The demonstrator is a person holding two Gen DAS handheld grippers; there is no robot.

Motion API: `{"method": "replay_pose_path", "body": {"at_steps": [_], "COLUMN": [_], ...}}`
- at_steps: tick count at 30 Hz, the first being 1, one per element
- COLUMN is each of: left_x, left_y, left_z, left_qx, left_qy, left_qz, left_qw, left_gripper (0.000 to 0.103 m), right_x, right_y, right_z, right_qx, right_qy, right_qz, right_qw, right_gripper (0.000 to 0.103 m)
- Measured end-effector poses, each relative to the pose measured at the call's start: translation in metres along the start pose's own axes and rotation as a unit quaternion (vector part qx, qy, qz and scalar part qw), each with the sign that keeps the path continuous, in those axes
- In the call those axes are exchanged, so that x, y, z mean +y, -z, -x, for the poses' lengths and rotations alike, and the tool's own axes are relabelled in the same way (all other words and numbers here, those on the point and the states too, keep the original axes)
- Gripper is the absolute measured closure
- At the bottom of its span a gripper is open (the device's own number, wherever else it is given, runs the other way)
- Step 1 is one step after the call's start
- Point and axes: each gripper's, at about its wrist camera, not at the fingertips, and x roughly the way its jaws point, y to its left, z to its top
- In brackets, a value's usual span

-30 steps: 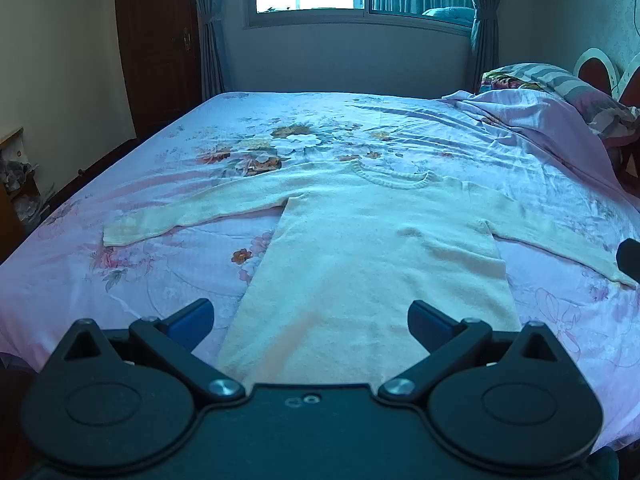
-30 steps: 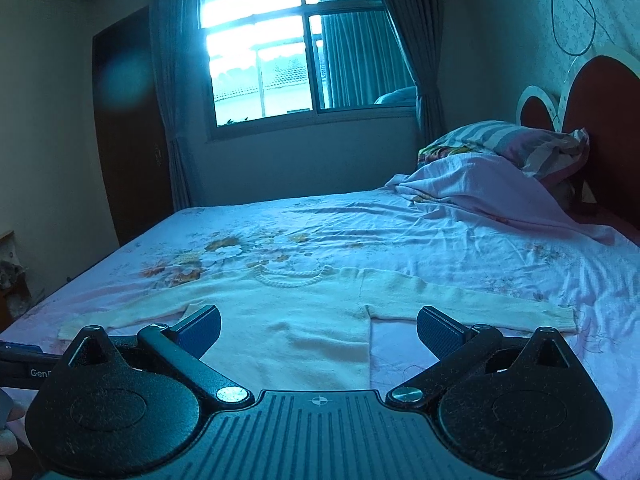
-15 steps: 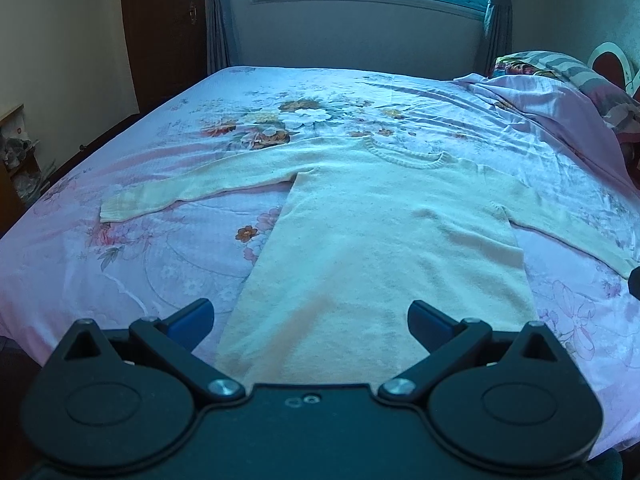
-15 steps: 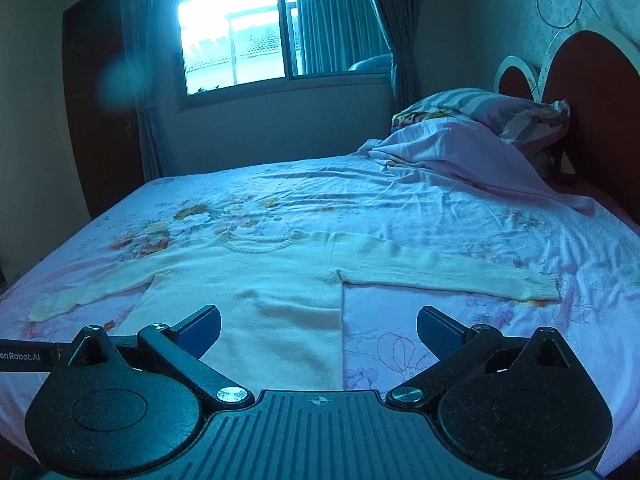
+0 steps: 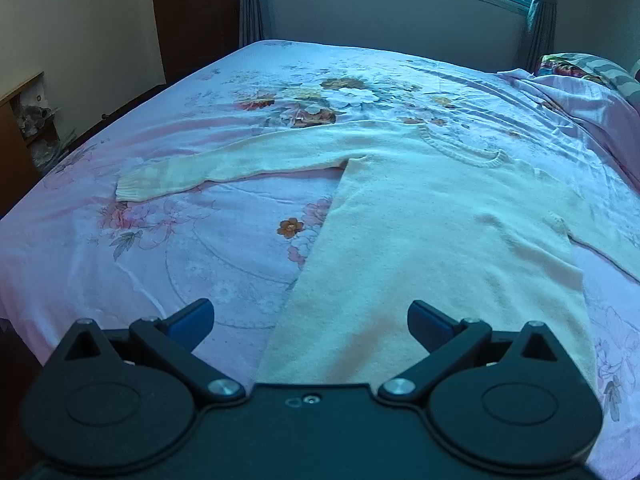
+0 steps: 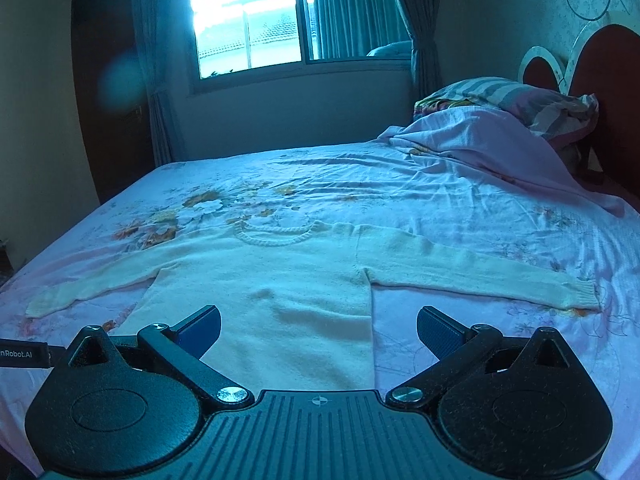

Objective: Fold small clothes

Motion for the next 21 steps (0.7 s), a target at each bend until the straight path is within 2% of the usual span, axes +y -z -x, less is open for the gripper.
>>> {"method": "replay_pose_path", "body": {"at_steps": [4, 11, 17, 21], "left_x": [0.011, 0.04, 0.06, 0.076], "left_y": [-0.014, -0.045, -0.069, -0.081], "left_z": [-0.022, -0.071, -0.109, -0.135], "left_qx": [0.006, 0.031, 0.044, 0.059], "left_qy": [-0.006, -0.011, -0.025, -0.024], "left_qz": [0.01, 0.055, 0.071, 0.094], "left_qw": [0.9999, 0.9979, 0.9962, 0.9935], "left_gripper": [0.002, 0.004, 0.01, 0.019], "right_x": [0.008, 0.025, 0.042, 0.055], "right_y": [-0.007, -0.017, -0.026, -0.032], "right_z": [-0.027, -0.076, -0.124, -0.152], "right_qx": [0.006, 0.021, 0.036, 0.041], "right_qy": [-0.005, -0.011, -0.018, -0.025], "right_qz": [0.007, 0.026, 0.04, 0.05], "right_qw": [1.0, 0.999, 0.998, 0.998], "right_gripper": [0.0, 0.0, 0.0, 0.0]}}
